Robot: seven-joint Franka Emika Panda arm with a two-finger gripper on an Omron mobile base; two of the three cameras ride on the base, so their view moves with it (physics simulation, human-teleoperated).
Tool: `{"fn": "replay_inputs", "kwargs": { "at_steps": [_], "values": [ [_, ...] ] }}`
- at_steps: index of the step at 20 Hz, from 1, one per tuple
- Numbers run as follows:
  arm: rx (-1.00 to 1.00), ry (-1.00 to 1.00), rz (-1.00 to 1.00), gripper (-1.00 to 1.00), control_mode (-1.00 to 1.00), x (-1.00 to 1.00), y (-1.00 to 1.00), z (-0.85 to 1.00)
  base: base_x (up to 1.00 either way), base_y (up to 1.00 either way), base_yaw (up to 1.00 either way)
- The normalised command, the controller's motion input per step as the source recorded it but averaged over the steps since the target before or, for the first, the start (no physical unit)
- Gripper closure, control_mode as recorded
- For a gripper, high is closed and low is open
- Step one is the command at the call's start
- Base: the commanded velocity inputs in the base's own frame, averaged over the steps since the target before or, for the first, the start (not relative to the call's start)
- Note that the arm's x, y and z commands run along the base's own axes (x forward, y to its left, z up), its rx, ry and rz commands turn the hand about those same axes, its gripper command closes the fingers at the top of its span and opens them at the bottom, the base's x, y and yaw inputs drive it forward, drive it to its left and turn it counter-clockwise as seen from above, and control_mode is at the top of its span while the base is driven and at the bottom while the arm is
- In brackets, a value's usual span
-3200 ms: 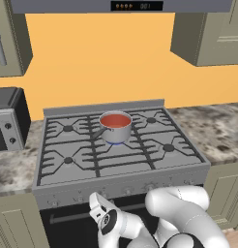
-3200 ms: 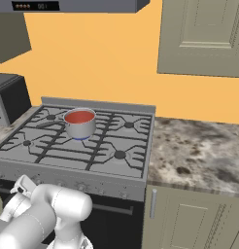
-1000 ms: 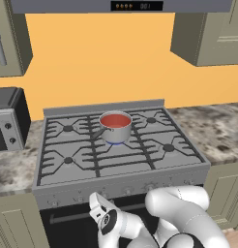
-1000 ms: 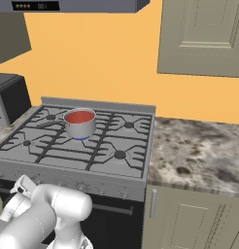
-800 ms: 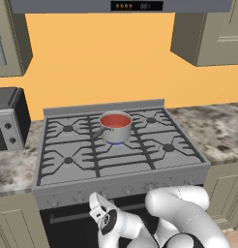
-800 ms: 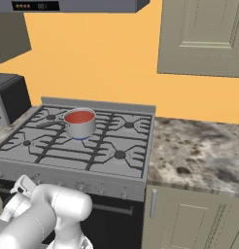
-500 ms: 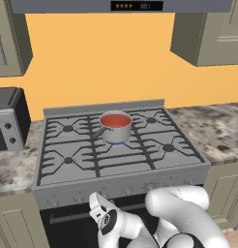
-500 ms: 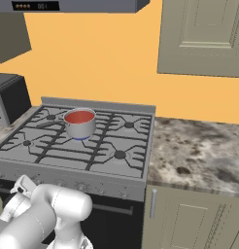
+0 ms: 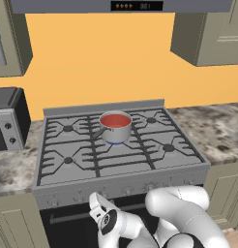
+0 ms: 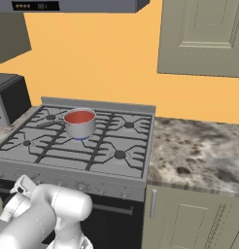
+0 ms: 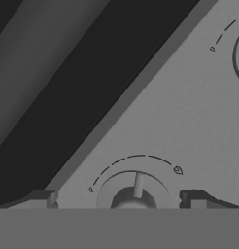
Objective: Wait until the marinara sauce is simmered to a deep red color and then turn off the stove.
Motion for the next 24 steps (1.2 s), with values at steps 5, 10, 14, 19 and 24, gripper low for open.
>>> {"fn": "replay_inputs", "kwargs": {
  "at_steps": [5,10,14,19,24],
  "values": [
    [0.0,0.0,0.0,-1.0,-1.0,0.0,0.0,0.0,0.0,0.0,0.0],
    [0.0,0.0,0.0,-1.0,-1.0,0.0,0.0,0.0,0.0,0.0,0.0],
    [0.0,0.0,0.0,-1.0,-1.0,0.0,0.0,0.0,0.0,0.0,0.0],
    [0.0,0.0,0.0,-1.0,-1.0,0.0,0.0,0.0,0.0,0.0,0.0],
    [0.0,0.0,0.0,-1.0,-1.0,0.0,0.0,0.0,0.0,0.0,0.0]
  ]
}}
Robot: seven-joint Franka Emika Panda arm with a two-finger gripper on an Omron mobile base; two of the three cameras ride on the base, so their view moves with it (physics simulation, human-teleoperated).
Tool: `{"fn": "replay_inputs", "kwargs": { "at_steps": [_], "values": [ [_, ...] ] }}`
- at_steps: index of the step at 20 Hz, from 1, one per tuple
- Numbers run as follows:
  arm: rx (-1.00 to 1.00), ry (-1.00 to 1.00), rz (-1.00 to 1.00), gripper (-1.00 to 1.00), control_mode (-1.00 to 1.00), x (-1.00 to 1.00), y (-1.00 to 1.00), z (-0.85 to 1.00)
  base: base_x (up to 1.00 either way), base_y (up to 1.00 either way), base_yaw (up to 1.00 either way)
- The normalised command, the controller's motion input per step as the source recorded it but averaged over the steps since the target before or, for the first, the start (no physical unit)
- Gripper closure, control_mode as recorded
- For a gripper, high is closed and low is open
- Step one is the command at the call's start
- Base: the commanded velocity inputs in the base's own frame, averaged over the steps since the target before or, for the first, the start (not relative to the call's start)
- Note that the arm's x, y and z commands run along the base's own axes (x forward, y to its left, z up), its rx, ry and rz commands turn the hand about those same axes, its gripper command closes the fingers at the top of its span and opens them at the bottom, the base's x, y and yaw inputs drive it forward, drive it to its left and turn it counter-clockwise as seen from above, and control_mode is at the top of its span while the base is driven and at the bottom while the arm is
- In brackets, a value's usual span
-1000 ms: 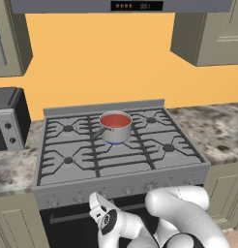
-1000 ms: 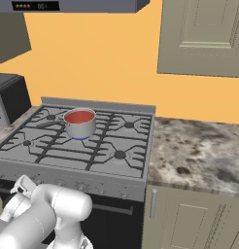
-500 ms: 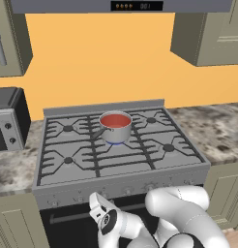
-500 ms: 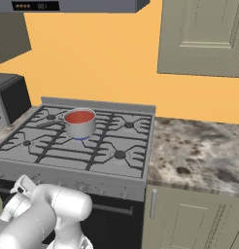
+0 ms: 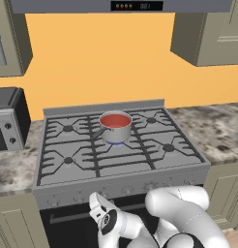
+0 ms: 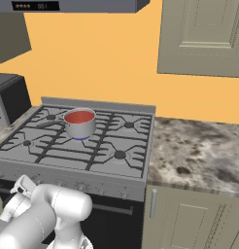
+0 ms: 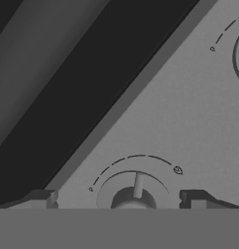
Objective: Wait until the marinara sauce is simmered to a deep red color and then turn off the stove.
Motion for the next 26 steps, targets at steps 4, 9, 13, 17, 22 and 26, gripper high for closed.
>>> {"fn": "replay_inputs", "kwargs": {
  "at_steps": [4,9,13,17,22,26],
  "values": [
    [0.0,0.0,0.0,-1.0,-1.0,0.0,0.0,0.0,0.0,0.0,0.0],
    [0.0,0.0,0.0,-1.0,-1.0,0.0,0.0,0.0,0.0,0.0,0.0],
    [0.0,0.0,0.0,-1.0,-1.0,0.0,0.0,0.0,0.0,0.0,0.0],
    [0.0,0.0,0.0,-1.0,-1.0,0.0,0.0,0.0,0.0,0.0,0.0],
    [0.0,0.0,0.0,-1.0,-1.0,0.0,0.0,0.0,0.0,0.0,0.0],
    [0.0,0.0,0.0,-1.0,-1.0,0.0,0.0,0.0,0.0,0.0,0.0]
  ]
}}
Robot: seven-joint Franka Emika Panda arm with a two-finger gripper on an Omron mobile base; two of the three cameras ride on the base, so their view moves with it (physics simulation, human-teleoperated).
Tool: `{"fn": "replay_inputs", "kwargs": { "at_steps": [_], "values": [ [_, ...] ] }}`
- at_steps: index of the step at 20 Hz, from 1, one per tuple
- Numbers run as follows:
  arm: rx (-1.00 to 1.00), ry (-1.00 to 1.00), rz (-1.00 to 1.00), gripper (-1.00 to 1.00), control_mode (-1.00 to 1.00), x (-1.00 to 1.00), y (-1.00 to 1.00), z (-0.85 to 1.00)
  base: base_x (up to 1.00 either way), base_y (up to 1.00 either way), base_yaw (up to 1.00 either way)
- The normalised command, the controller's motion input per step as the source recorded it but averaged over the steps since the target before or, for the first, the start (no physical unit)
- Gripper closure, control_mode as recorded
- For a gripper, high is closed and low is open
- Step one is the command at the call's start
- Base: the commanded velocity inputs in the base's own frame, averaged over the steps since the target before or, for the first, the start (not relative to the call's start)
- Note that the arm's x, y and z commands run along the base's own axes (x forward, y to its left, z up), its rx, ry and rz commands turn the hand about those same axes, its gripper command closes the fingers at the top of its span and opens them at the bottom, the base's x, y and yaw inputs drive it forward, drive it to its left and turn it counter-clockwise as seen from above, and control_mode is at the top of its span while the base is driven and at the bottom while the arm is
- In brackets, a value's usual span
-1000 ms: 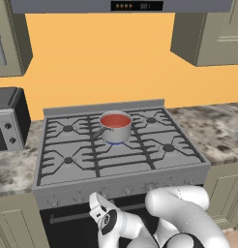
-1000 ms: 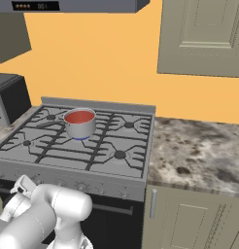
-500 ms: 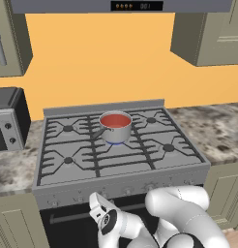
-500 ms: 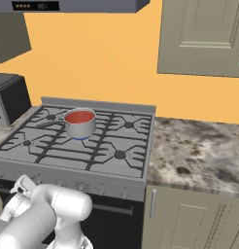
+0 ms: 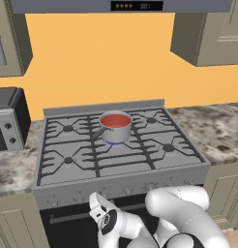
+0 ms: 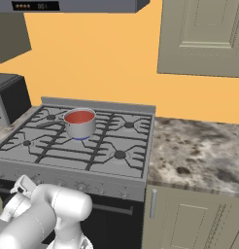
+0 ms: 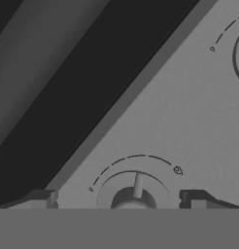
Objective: Wait until the marinara sauce is simmered to a deep red color and then turn off the stove.
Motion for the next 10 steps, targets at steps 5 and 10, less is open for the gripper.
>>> {"fn": "replay_inputs", "kwargs": {
  "at_steps": [5,10],
  "values": [
    [0.0,0.0,0.0,-1.0,-1.0,0.0,0.0,0.0,0.0,0.0,0.0],
    [0.0,0.0,0.0,-1.0,-1.0,0.0,0.0,0.0,0.0,0.0,0.0]
  ]
}}
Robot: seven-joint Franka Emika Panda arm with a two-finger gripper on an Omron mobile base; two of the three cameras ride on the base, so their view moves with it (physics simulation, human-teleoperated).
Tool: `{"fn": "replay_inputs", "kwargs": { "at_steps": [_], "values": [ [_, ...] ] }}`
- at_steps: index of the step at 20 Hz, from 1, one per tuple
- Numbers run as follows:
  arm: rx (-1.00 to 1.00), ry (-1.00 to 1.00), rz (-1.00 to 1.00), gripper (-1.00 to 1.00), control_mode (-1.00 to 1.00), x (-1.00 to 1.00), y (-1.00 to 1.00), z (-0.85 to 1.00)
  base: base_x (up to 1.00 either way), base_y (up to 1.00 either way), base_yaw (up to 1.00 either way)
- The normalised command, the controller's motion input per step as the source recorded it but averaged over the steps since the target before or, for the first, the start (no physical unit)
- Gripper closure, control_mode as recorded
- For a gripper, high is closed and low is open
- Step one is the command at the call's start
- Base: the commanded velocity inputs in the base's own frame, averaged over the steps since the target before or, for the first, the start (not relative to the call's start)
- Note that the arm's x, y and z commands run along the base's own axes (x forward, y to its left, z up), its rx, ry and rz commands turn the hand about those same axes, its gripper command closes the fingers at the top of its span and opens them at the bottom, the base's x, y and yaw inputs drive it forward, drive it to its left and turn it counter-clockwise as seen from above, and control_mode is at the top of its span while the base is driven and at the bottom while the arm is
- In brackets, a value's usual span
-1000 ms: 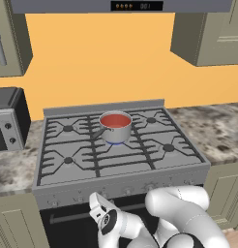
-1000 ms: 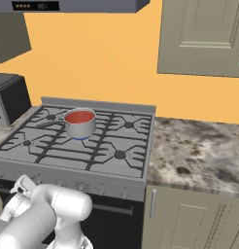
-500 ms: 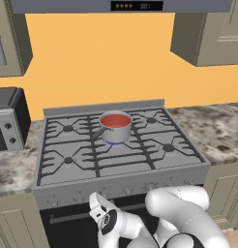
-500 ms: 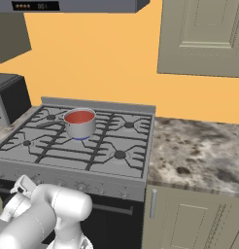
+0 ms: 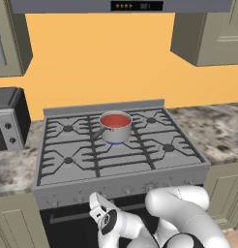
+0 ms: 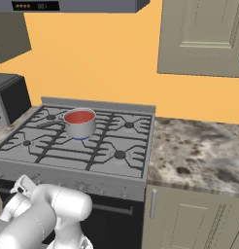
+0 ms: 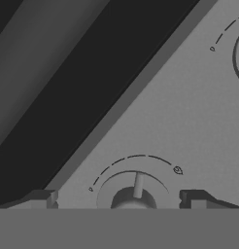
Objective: Wait until the marinara sauce is simmered to a deep red color and then turn off the stove.
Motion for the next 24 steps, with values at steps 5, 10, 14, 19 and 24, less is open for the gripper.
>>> {"fn": "replay_inputs", "kwargs": {
  "at_steps": [5,10,14,19,24],
  "values": [
    [0.0,0.0,0.0,-1.0,-1.0,0.0,0.0,0.0,0.0,0.0,0.0],
    [0.0,0.0,0.0,-1.0,-1.0,0.0,0.0,0.0,0.0,0.0,0.0],
    [0.0,0.0,0.0,-1.0,-1.0,0.0,0.0,0.0,0.0,0.0,0.0],
    [0.0,0.0,0.0,-1.0,-1.0,0.0,0.0,0.0,0.0,0.0,0.0],
    [0.0,0.0,0.0,-1.0,-1.0,0.0,0.0,0.0,0.0,0.0,0.0]
  ]
}}
